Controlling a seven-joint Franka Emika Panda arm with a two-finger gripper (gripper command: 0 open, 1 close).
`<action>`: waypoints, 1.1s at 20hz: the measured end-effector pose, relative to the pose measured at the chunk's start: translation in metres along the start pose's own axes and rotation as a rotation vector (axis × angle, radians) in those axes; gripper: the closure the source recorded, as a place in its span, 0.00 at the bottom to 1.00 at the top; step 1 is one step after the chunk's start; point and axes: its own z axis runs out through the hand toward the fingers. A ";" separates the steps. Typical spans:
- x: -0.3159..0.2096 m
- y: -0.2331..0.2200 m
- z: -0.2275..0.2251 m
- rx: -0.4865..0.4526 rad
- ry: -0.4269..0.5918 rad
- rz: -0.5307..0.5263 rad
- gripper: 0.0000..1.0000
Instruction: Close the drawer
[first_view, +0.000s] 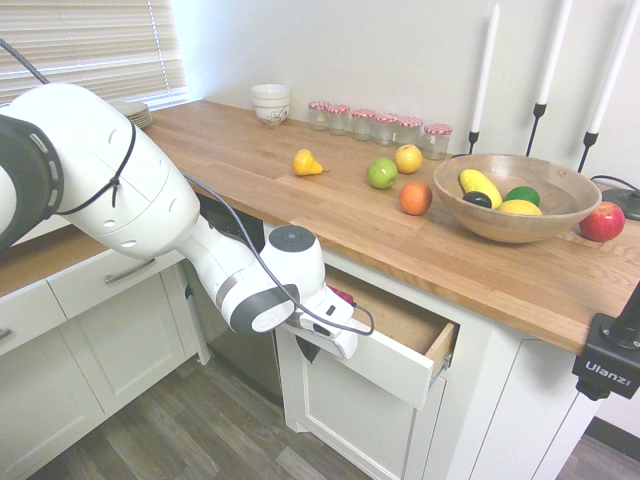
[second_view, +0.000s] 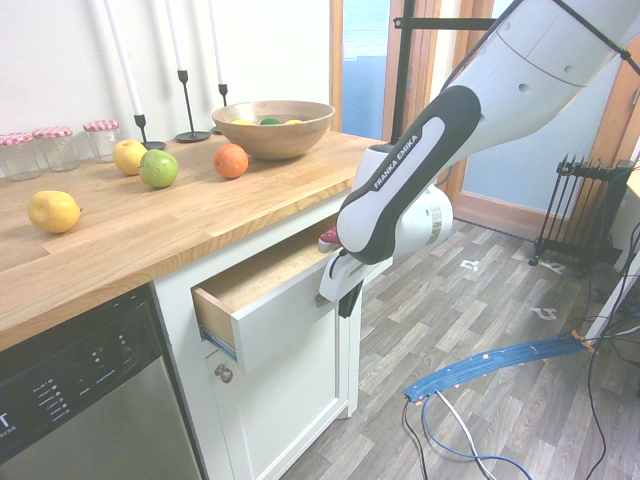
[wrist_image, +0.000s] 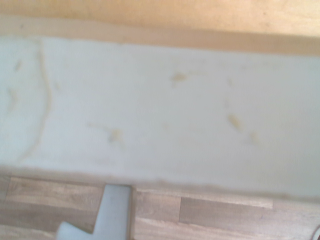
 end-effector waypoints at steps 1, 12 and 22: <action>0.002 -0.003 0.002 -0.001 0.002 0.006 1.00; 0.032 -0.034 0.009 0.008 0.005 0.020 1.00; 0.054 -0.049 0.008 0.002 0.018 0.023 1.00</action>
